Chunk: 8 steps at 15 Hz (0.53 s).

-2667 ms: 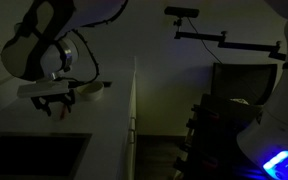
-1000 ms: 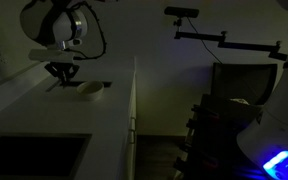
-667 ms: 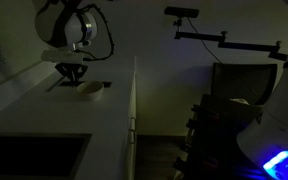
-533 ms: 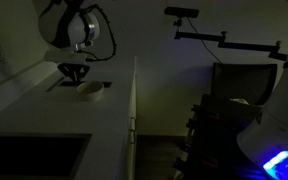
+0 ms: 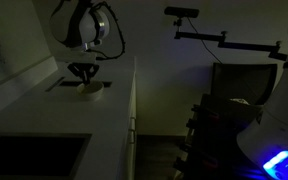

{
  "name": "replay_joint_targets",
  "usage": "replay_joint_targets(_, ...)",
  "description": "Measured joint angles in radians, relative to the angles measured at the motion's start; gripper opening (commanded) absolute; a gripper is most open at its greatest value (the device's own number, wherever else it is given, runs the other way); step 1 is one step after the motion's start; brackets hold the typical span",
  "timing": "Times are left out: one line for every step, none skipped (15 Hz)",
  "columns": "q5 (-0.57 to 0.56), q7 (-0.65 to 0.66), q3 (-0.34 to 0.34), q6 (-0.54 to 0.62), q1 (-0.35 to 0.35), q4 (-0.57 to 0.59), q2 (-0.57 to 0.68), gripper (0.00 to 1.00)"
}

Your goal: Put the pen inside the white bowl

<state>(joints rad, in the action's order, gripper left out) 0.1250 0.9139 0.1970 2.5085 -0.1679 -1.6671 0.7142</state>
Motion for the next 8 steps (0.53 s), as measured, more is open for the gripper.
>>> replay_joint_targets(-0.011, 0.007, 0.011, 0.0, -0.008, -0.012, -0.002, 0.04)
replay_joint_targets(-0.024, 0.019, 0.019, 0.0, -0.016, -0.021, -0.002, 0.04)
replay_joint_targets(-0.036, 0.031, 0.027, 0.001, -0.023, -0.03, -0.002, 0.04)
replay_joint_targets(-0.046, 0.043, 0.033, 0.002, -0.029, -0.037, -0.002, 0.04)
replay_joint_targets(-0.054, 0.056, 0.036, 0.006, -0.034, -0.043, -0.002, 0.04)
replay_joint_targets(-0.063, 0.067, 0.038, 0.014, -0.038, -0.048, -0.002, 0.04)
replay_joint_targets(-0.073, 0.08, 0.041, 0.026, -0.041, -0.051, -0.002, 0.04)
replay_joint_targets(-0.082, 0.093, 0.045, 0.036, -0.046, -0.054, -0.001, 0.25)
